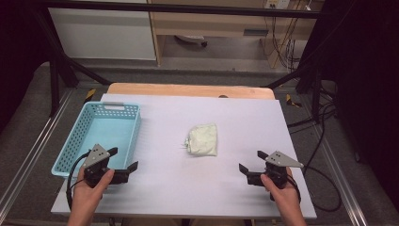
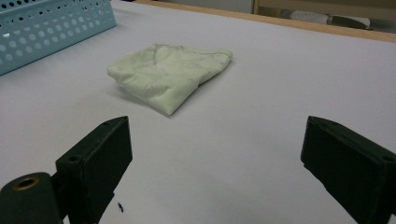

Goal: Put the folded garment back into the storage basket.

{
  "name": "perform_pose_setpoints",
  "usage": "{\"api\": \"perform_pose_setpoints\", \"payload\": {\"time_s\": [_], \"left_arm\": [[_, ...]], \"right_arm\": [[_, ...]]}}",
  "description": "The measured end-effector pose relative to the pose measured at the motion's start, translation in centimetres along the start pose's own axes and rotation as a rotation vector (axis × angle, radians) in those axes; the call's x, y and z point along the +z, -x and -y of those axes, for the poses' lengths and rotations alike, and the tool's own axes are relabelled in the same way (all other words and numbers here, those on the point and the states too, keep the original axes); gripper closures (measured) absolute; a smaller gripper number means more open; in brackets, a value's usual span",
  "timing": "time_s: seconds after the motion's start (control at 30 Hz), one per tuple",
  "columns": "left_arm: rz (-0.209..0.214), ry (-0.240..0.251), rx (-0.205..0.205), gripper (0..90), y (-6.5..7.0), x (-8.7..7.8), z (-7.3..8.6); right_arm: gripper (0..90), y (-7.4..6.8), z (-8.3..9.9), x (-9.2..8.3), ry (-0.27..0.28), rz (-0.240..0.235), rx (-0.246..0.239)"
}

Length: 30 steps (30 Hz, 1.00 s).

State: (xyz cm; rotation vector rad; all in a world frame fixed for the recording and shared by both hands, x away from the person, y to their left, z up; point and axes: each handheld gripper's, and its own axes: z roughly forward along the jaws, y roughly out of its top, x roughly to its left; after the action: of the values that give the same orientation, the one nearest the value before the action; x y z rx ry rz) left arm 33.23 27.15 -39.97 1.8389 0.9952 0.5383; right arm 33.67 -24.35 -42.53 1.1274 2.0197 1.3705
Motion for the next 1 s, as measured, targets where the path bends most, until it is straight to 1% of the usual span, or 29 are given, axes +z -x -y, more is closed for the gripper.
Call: {"api": "perform_pose_setpoints", "payload": {"time_s": [0.03,0.17,0.2,0.33,0.37,0.47,0.57,0.67,0.73,0.83,0.93,1.0], "left_arm": [[0.001,-0.002,0.0,4.5,0.0,0.0,0.0],[0.01,0.0,0.0,4.5,0.3,0.2,0.0],[0.01,-0.002,0.007,4.5,0.3,0.2,0.0],[0.01,-0.002,0.011,4.6,0.4,0.3,0.0],[0.01,0.0,0.012,4.5,0.4,0.4,0.0],[0.013,0.002,0.014,4.7,0.4,0.4,0.0],[0.008,0.004,0.019,4.7,0.5,0.4,0.0],[0.009,0.004,0.014,4.7,0.5,0.4,0.0],[0.011,0.004,0.017,4.7,0.5,0.4,0.0],[0.011,-0.004,0.024,4.7,0.6,0.5,0.0],[0.011,-0.002,0.017,4.8,0.6,0.5,0.0],[0.009,-0.002,0.018,4.8,0.6,0.5,0.0]], "right_arm": [[9.2,-0.1,0.0,0.0,-0.007,0.0,0.004],[8.5,-0.5,0.0,0.2,-0.029,0.005,-0.013],[8.1,-0.7,0.0,0.4,-0.04,0.009,-0.022],[8.2,-1.7,0.0,1.0,-0.092,0.033,-0.041],[8.8,-1.8,-0.1,1.1,-0.096,0.041,-0.042],[9.1,-2.3,-0.4,1.4,-0.102,0.047,-0.018],[10.2,-2.8,-0.6,2.1,-0.137,0.044,-0.006],[11.0,-3.2,-0.9,2.9,-0.17,0.021,-0.01],[11.1,-3.6,-1.3,3.5,-0.191,0.014,-0.014],[11.5,-3.9,-2.0,4.3,-0.202,0.004,-0.032],[12.4,-4.4,-2.8,5.2,-0.213,-0.003,-0.045],[13.5,-4.9,-3.3,5.9,-0.218,-0.017,-0.048]]}}
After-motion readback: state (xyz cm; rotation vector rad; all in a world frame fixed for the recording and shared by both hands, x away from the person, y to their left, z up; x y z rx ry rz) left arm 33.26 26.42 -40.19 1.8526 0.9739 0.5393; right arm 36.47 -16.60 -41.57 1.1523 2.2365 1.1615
